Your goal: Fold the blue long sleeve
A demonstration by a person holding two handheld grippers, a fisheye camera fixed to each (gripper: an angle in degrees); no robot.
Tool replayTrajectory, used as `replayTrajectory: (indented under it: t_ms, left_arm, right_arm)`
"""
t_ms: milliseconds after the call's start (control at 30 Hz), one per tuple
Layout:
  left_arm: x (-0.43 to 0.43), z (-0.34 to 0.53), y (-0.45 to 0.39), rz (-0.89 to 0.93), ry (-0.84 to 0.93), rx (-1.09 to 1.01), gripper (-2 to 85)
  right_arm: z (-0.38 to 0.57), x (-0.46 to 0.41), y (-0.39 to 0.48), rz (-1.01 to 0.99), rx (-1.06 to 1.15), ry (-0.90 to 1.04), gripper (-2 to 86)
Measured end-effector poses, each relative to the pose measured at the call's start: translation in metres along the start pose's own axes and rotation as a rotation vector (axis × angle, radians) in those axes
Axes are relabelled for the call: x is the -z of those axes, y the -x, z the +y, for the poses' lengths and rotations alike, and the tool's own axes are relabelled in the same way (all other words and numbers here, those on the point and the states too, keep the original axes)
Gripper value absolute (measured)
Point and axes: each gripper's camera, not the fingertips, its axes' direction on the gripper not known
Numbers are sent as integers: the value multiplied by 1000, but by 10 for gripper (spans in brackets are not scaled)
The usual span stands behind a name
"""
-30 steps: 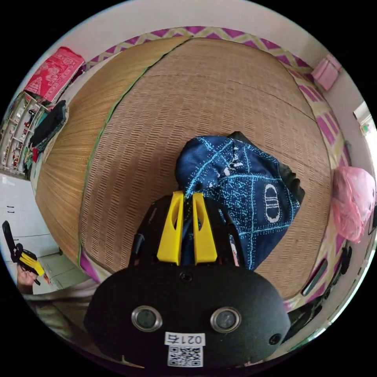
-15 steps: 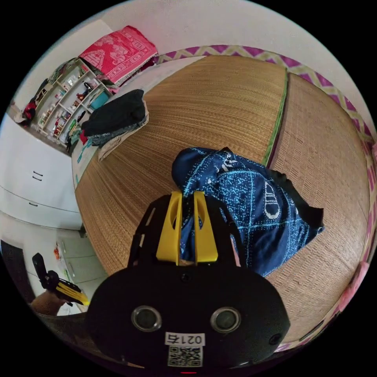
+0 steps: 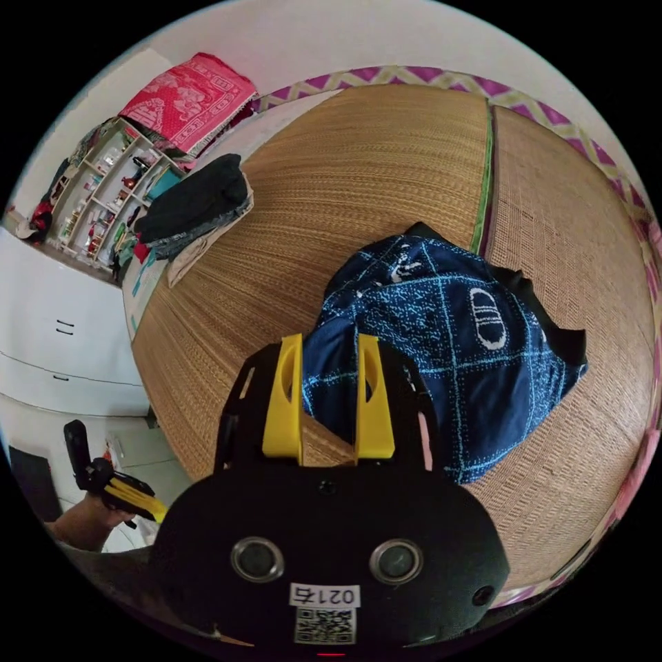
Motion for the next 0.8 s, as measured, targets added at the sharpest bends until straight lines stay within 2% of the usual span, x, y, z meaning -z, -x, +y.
replayTrajectory:
  t_ms: [67,167,233,267,367,433,533,667,800]
  left_arm:
    - [3,-9,-3,7,-14,-12,-10]
    - [8,-20,-6,14,-31,-16,-10]
    - [12,-25,-9,5,-25,-27,-10]
    - [16,-26,-12,-8,-26,-41,-10]
    - [28,-28,-14,-27,-32,-61,-10]
    - [32,-29,-11,-10,-32,-63,-10]
    - [25,-38,-7,25,-6,-65,-10]
    - [-7,-73,-10,44,73,-84,-10]
    - [-53,-122,-26,83,145,-102,-9]
  right_arm:
    - [-7,-16,12,55,7,12,155]
    - [-21,-48,24,100,3,84,138]
    - [-26,-72,17,257,-27,156,45]
    - [-26,-73,13,251,-24,160,37]
    - [-14,-40,-39,-40,-157,65,9]
    - [22,19,-98,-270,-247,-71,3]
    - [95,99,-185,-448,-350,-209,2]
    - [210,168,-293,-459,-554,-362,11]
    - [335,166,-388,-344,-803,-331,48]
